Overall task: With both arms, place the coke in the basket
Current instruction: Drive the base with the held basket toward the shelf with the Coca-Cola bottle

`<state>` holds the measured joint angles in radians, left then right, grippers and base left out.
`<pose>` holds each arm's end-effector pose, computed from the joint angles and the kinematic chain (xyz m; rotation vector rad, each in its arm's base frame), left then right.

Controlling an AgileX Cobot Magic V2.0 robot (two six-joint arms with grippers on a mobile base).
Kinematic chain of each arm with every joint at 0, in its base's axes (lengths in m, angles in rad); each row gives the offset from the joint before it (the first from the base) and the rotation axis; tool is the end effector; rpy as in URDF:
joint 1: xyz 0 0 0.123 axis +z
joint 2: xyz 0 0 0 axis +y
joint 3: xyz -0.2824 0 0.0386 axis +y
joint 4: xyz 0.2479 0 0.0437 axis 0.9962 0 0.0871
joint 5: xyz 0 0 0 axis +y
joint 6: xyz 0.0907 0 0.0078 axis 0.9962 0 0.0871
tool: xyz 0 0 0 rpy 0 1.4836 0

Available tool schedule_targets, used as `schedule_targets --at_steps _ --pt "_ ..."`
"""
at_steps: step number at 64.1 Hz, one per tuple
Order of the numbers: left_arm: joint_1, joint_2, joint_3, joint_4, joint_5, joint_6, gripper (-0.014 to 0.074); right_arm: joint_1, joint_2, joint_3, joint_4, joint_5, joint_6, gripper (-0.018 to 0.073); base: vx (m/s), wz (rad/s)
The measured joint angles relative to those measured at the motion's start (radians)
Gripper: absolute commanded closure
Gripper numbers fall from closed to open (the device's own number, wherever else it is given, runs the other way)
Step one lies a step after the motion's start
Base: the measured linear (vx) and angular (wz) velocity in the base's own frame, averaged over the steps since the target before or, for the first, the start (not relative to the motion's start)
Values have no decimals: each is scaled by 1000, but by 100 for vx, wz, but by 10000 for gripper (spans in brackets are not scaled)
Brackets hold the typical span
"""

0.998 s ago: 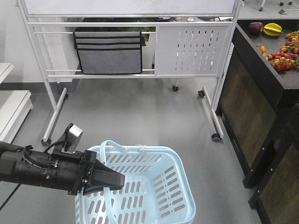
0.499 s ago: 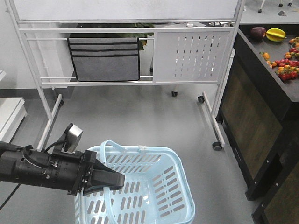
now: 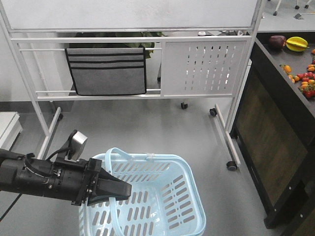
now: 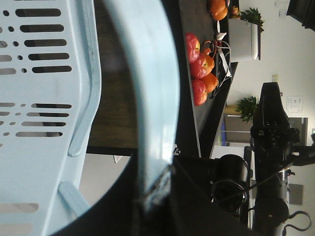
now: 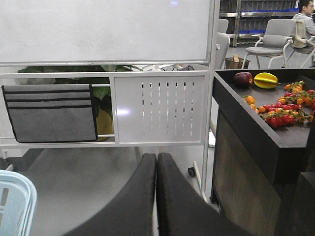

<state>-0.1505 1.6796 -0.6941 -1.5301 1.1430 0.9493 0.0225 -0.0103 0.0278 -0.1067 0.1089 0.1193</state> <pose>0.2478 -0.1213 0.1855 0.0096 2.4887 -1.7228 0.0568 0.0002 0.1944 0.0015 1.6094 0.0183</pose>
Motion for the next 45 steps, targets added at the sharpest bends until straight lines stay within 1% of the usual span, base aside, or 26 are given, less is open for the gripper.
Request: schedule_targets --at_steps 22,45 --pt "0 0 0 0 0 0 602 0 0 0 0 0 0 569 19 3" --pt "0 0 0 0 0 0 602 0 0 0 0 0 0 569 18 14"
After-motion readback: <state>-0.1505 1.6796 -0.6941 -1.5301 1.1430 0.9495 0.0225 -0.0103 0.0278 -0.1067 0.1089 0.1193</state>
